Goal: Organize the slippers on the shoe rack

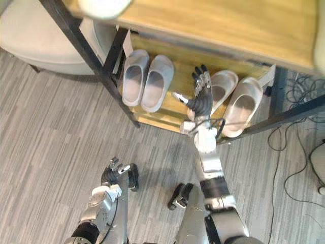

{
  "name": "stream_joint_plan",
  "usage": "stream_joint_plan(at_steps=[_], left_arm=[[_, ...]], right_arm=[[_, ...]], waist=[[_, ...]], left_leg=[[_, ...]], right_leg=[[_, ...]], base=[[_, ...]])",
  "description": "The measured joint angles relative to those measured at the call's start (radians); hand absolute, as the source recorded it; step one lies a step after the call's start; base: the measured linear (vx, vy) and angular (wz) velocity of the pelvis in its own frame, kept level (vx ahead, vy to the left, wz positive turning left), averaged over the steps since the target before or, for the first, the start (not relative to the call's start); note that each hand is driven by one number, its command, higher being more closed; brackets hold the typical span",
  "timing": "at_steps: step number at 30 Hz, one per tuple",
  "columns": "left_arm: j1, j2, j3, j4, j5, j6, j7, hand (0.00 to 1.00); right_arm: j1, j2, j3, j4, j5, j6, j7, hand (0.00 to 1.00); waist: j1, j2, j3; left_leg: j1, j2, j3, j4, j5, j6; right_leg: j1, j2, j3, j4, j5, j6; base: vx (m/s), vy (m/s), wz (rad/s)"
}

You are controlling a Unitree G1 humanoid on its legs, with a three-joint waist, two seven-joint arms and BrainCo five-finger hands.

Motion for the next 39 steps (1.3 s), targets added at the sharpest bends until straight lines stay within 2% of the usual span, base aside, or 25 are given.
stream_joint_plan(at_steps=[4, 7, 10, 14, 19, 27, 33, 36, 39], left_arm=[[0.04, 0.021, -0.064, 0.069, 0.039, 0.0, -0.005, 0.0], [0.05, 0.048, -0.107, 0.115, 0.075, 0.002, -0.018, 0.0], [0.054, 0.06, -0.116, 0.124, 0.095, 0.004, -0.023, 0.0], [0.076, 0.085, -0.122, 0.123, 0.132, 0.01, -0.023, 0.0], [0.103, 0.089, -0.124, 0.123, 0.17, 0.012, -0.023, 0.0], [0.139, 0.092, -0.183, 0.108, 0.211, 0.02, -0.023, 0.0], [0.189, 0.126, -0.327, -0.264, 0.215, 0.014, -0.044, 0.0], [0.202, 0.125, -0.394, -0.461, 0.185, -0.009, -0.081, 0.0], [0.182, 0.125, -0.472, -0.585, 0.165, -0.032, -0.096, 0.0]], right_arm=[[0.211, 0.02, 0.016, 0.019, -0.086, 0.002, 0.053, 0.0], [0.281, 0.02, -0.007, 0.168, -0.112, 0.01, 0.084, 0.0], [0.336, 0.02, -0.05, 0.318, -0.113, 0.023, 0.102, 0.0], [0.445, 0.019, -0.114, 0.475, -0.113, 0.045, 0.126, 0.0], [0.496, 0.027, -0.151, 0.61, -0.15, 0.061, 0.146, 0.0], [0.527, 0.056, -0.185, 0.745, -0.148, 0.073, 0.15, 0.0], [0.545, 0.073, -0.195, 0.746, -0.146, 0.073, 0.156, 0.0], [0.553, 0.073, -0.195, 0.75, -0.14, 0.072, 0.159, 0.0], [0.559, 0.074, -0.192, 0.75, -0.13, 0.071, 0.162, 0.0]], waist=[[-0.018, -0.033, -0.052], [-0.04, -0.046, -0.087], [-0.07, -0.037, -0.102], [-0.086, 0.0, -0.158], [-0.092, 0.022, -0.196], [-0.096, 0.021, -0.221], [-0.095, 0.022, -0.228], [-0.096, 0.03, -0.236], [-0.096, 0.038, -0.25]], left_leg=[[0.182, -0.03, 0.05, -0.199, 0.049, 0.0], [0.306, -0.055, 0.082, -0.353, 0.104, -0.002], [0.423, -0.089, 0.103, -0.517, 0.172, 0.001], [0.568, -0.116, 0.125, -0.722, 0.255, -0.003], [0.639, -0.13, 0.124, -0.811, 0.293, -0.003], [0.705, -0.142, 0.119, -0.871, 0.323, 0.0], [0.727, -0.153, 0.097, -0.873, 0.312, -0.007], [0.727, -0.156, 0.087, -0.877, 0.307, -0.002], [0.732, -0.157, 0.082, -0.878, 0.306, 0.001]], right_leg=[[0.155, 0.031, -0.005, -0.208, 0.079, 0.026], [0.253, 0.059, -0.003, -0.364, 0.149, 0.036], [0.347, 0.08, -0.006, -0.505, 0.215, 0.053], [0.468, 0.124, -0.007, -0.688, 0.303, 0.065], [0.522, 0.146, -0.005, -0.772, 0.34, 0.068], [0.588, 0.161, 0.002, -0.845, 0.379, 0.07], [0.623, 0.159, -0.001, -0.865, 0.381, 0.072], [0.627, 0.157, -0.001, -0.866, 0.381, 0.073], [0.636, 0.157, -0.002, -0.87, 0.38, 0.074]], base=[[0.14, 0.056, -0.13], [0.14, 0.043, -0.16], [0.11, 0.029, -0.1], [0.1, 0.02, -0.14], [-0.02, 0.01, -0.04], [-0.01, -0.002, -0.01], [-0.01, -0.005, 0.04], [0.0, -0.01, 0.06], [0.02, -0.021, 0.04]])
